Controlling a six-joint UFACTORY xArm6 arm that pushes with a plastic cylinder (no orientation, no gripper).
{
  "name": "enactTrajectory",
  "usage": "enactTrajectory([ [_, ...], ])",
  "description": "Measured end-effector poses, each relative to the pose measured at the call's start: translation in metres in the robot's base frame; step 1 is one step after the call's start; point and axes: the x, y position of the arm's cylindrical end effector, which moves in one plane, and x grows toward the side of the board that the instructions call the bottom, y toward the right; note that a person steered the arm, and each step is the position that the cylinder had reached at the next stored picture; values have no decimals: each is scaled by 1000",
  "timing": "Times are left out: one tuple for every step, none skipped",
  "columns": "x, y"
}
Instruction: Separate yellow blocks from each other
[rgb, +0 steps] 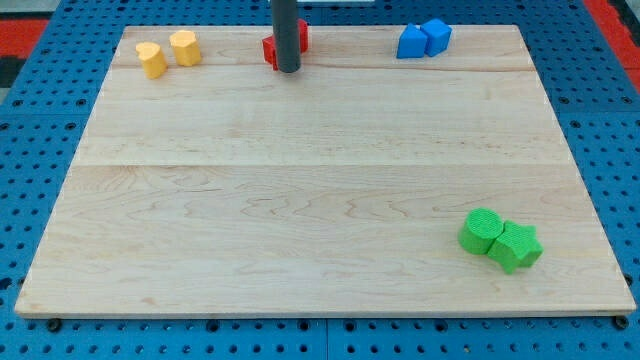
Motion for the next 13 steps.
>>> enactTrajectory([
  [8,-86],
  [-14,-100],
  [-59,-91],
  [-73,-138],
  [-47,-168],
  [-38,-238],
  [-31,-246],
  [-10,-203],
  [43,-206],
  [65,-198],
  [51,-214],
  [90,-232],
  [119,-197],
])
